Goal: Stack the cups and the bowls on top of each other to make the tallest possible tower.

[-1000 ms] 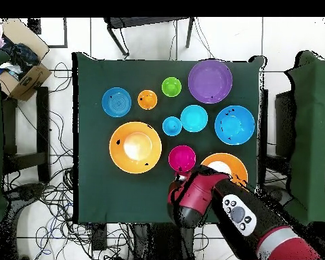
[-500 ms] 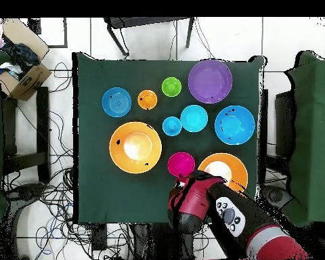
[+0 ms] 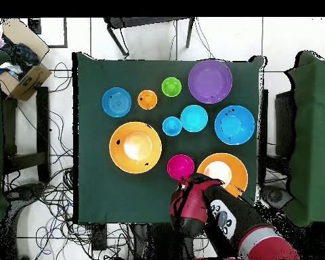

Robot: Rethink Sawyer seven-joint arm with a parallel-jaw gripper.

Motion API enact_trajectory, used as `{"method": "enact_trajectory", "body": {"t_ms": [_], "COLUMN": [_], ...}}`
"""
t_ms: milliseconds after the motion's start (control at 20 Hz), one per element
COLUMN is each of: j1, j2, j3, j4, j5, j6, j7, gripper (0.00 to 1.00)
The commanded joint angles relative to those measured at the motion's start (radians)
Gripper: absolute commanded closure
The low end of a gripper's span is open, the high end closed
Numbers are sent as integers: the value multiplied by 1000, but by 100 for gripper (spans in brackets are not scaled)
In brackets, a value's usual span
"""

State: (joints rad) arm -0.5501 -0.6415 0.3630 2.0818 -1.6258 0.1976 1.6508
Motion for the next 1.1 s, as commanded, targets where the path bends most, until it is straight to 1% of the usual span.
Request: {"method": "enact_trajectory", "body": {"t_ms": [50,300,400,650,900,1100], "j1": [35,16,0,-59,-117,-151], "j2": [16,-4,-10,-22,-14,-1], "j3": [16,68,93,195,303,360], "j4": [-87,-53,-38,17,78,114], "j5": [-156,-221,-245,-324,-403,-438], "j6": [-32,13,26,76,151,190], "j7": [262,335,358,431,508,539], "gripper": [0,0,0,0,0,0]}}
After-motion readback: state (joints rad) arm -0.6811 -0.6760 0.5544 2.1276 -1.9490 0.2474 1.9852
